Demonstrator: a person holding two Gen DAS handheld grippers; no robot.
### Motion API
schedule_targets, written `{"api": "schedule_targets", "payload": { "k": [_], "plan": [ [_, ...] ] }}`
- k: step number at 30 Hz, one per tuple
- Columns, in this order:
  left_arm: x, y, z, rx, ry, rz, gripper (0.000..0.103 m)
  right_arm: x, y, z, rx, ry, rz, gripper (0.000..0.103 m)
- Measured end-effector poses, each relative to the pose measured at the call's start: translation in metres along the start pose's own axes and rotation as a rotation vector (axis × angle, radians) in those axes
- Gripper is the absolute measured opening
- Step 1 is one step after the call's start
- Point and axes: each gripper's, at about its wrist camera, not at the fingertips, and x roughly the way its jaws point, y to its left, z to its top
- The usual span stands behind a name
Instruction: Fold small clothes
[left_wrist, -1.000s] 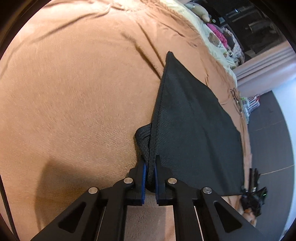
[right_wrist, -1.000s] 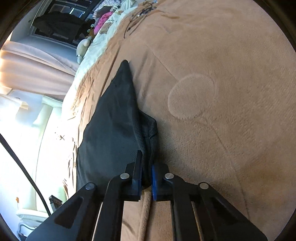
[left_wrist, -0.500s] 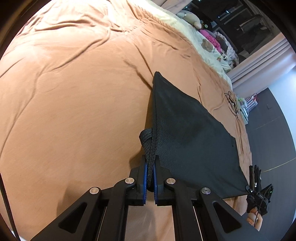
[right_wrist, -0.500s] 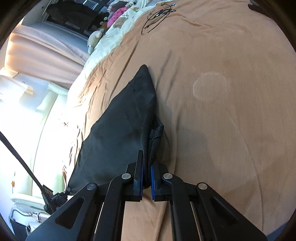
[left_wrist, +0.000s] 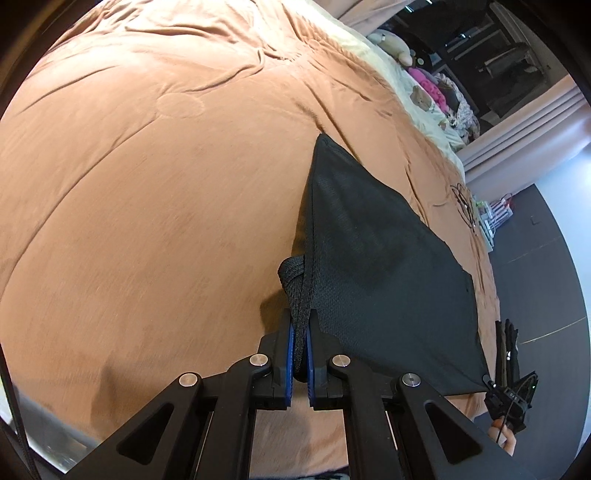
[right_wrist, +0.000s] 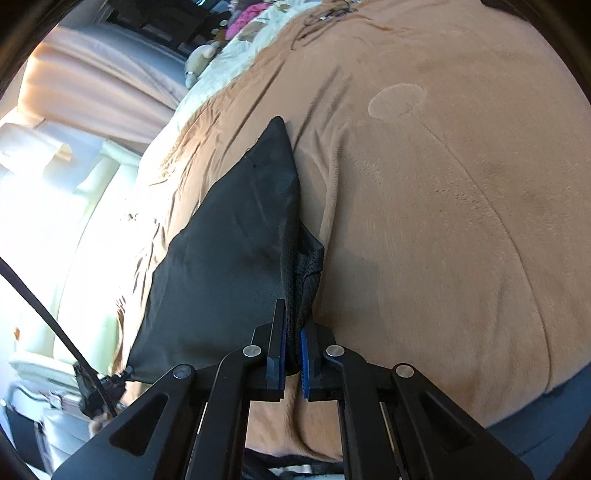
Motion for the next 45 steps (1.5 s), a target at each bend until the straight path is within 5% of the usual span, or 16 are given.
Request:
{"api": "schedule_targets", "payload": {
  "k": [14,18,20,21,23,25,35,38,39,45],
  "plan": [
    [0.003,0.007,-0.010,-0.010,0.007,-0.016,0.008,-0.036,0.039,-0.005,-0.161,-0.034,-0.175,0.005],
    [0.008,0.016,-0.014,-0.038,0.018,-0.036,0.032,-0.037,0.062,-0.017,-0.220,-0.050,-0.182,0.005],
    [0.009,0.017,-0.018,-0.049,0.014,-0.054,0.036,-0.029,0.073,-0.020,-0.247,-0.044,-0.182,0.006],
    [0.011,0.018,-0.019,-0.056,0.014,-0.062,0.037,-0.024,0.078,-0.021,-0.261,-0.035,-0.182,0.009],
    [0.013,0.019,-0.021,-0.069,0.013,-0.072,0.037,-0.012,0.087,-0.024,-0.284,-0.022,-0.186,0.040],
    [0.014,0.018,-0.023,-0.074,0.009,-0.083,0.040,-0.003,0.101,-0.029,-0.307,-0.031,-0.169,0.048],
    [0.023,0.015,-0.022,-0.067,-0.005,-0.117,0.039,0.066,0.169,-0.056,-0.449,0.062,-0.101,0.048],
    [0.023,0.015,-0.022,-0.055,-0.011,-0.101,0.019,0.088,0.187,-0.065,-0.487,0.099,-0.089,0.048],
    [0.023,0.016,-0.022,-0.051,-0.003,-0.097,0.010,0.097,0.194,-0.067,-0.503,0.109,-0.091,0.046],
    [0.022,0.027,-0.024,-0.061,-0.006,-0.131,0.007,0.135,0.215,-0.076,-0.525,0.144,-0.165,0.022]
  ]
}}
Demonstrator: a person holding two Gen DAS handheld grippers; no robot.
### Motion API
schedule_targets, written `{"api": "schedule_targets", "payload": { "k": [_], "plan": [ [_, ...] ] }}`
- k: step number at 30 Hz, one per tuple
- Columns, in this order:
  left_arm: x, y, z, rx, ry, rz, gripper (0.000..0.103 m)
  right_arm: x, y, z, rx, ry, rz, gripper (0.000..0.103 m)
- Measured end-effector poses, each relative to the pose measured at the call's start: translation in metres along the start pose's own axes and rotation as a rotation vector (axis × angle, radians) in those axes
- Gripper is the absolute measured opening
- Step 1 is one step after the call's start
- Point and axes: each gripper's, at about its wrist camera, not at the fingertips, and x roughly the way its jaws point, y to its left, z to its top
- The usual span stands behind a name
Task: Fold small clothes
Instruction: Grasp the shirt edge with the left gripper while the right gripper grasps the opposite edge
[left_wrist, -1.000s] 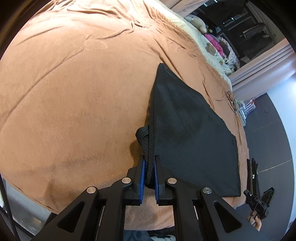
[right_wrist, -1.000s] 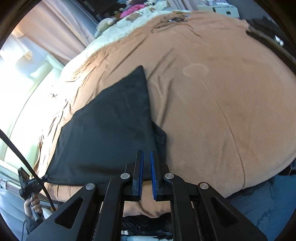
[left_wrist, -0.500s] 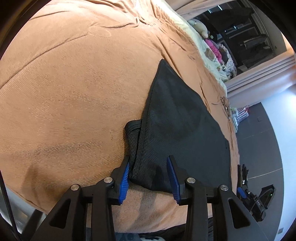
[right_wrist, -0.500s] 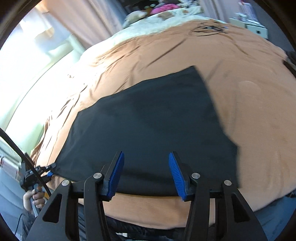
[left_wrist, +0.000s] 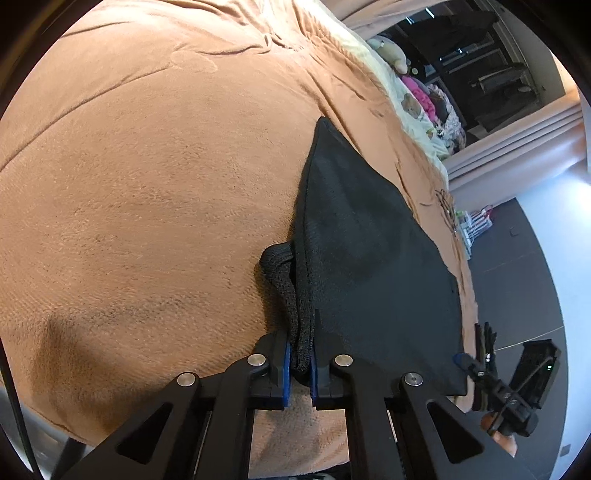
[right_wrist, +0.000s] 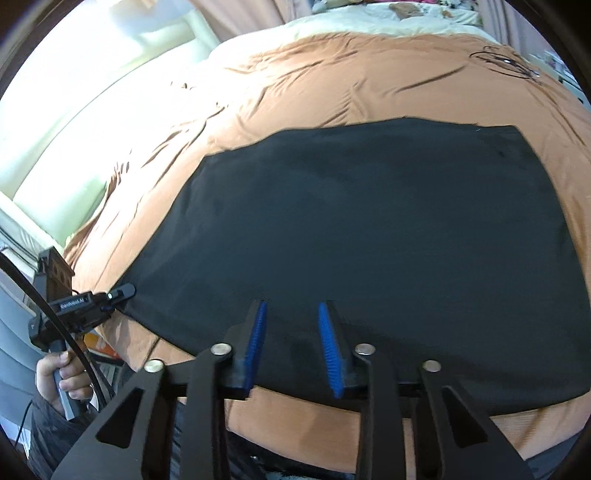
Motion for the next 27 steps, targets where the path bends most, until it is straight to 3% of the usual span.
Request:
{"api": "schedule_targets", "payload": {
  "k": [7,15,27],
  "plan": [
    [0.000,0.002,-0.002,0.002,-0.004,-0.011,0.007,0.038,0.012,-0.001,-0.047,0.119,-0.020,0.010],
    [-0.002,0.005,-0.007,-0.029,-0.019,-0.027,0.007,0.049,0.002,0.034,-0.026,0.103,-0.061,0.008],
    [-0.006,0.012,-0.012,-0.123,-0.045,-0.024,0.007,0.108,-0.005,0.105,0.013,0.104,-0.129,0.008]
  ]
}}
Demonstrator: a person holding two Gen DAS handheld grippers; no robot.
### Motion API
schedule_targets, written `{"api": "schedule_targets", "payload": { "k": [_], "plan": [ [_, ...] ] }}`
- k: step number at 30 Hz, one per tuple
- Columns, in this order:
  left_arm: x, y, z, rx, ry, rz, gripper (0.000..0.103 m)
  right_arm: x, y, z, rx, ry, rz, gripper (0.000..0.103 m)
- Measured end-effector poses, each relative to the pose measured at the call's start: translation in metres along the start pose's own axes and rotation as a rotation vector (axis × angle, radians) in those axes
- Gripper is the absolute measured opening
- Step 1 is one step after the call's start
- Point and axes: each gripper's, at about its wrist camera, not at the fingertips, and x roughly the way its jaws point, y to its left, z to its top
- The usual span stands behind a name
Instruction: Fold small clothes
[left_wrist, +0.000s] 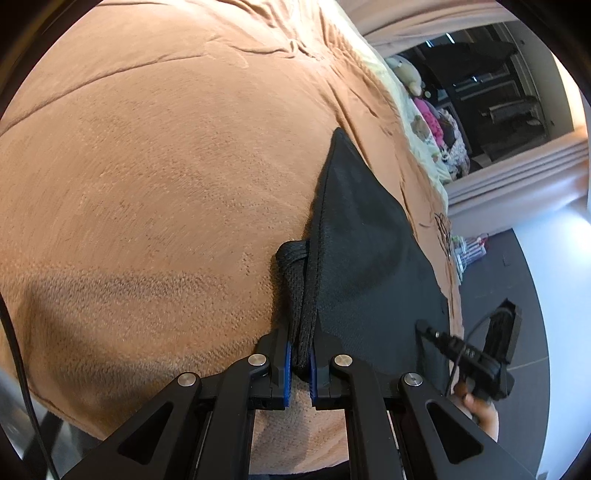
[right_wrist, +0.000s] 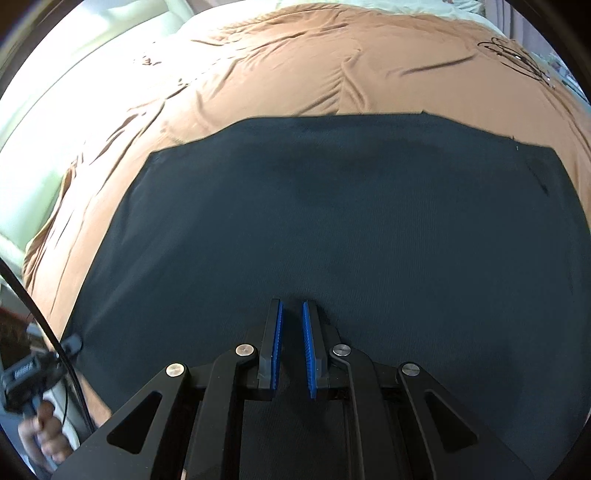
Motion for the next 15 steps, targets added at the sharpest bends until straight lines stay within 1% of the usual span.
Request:
{"api": "schedule_targets", "payload": {
  "k": [6,15],
  "plan": [
    [-0.003,0.003,-0.005,-0.070,-0.012,0.031,0.007,0.021,0.003,0.034,-0.008,0.008,-0.038,0.008],
    [-0.006,-0.002,-0.011,-0.139,-0.032,0.079,0.007,0.050,0.012,0.085,-0.004,0.008,-0.101,0.008]
  ]
}}
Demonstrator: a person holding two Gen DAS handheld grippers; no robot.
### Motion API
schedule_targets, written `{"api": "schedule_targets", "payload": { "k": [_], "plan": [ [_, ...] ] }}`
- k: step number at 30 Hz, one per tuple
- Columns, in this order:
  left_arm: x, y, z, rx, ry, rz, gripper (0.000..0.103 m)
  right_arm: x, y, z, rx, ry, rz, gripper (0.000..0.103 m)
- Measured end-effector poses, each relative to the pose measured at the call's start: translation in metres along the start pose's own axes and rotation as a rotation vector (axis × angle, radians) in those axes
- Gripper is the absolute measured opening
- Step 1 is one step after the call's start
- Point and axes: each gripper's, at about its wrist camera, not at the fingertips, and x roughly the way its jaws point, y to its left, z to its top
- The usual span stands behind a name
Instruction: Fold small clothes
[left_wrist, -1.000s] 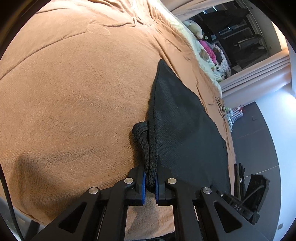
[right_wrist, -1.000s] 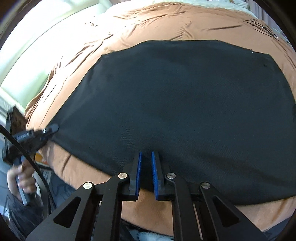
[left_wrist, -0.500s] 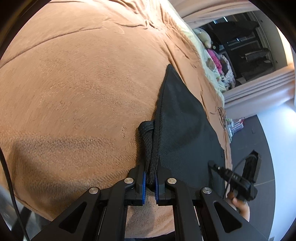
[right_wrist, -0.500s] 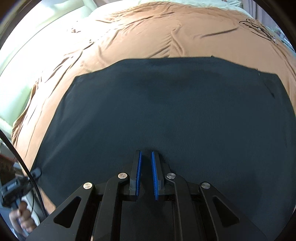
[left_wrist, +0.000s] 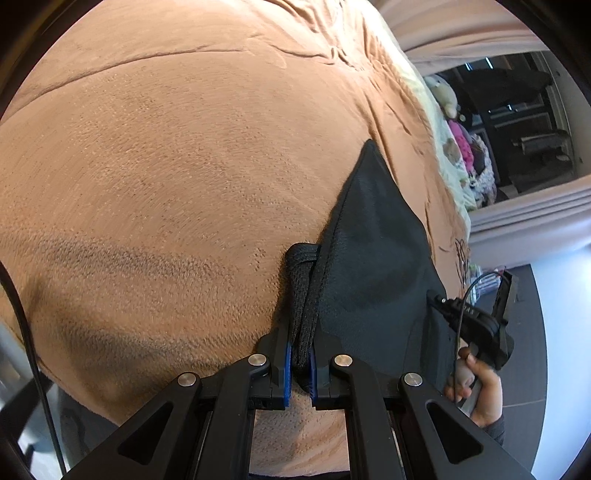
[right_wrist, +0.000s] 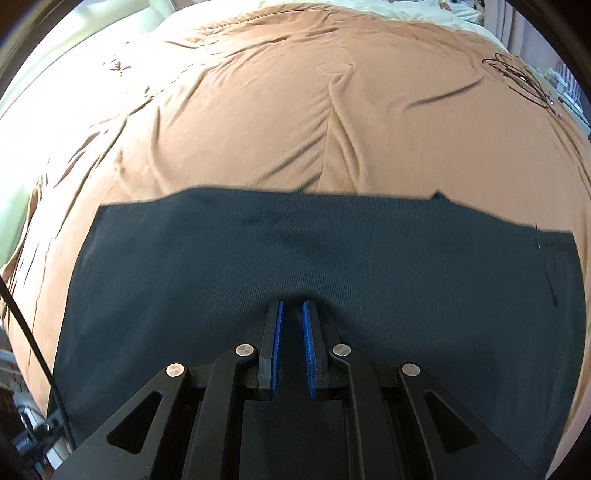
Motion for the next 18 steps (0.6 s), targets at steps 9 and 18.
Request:
{"api": "schedule_targets", "payload": {
  "k": [9,18],
  "plan": [
    [-0.002,-0.003,-0.001,-0.007,-0.006,0.014,0.007,0.016,-0.004,0.020,0.003,0.006,0.005,0.008],
    [-0.012,-0.016,0.004,0.000,-0.022,-0.012,0.006,-0.012,-0.006,-0.011,-0.028,0.007,0.086,0.008]
  ]
}}
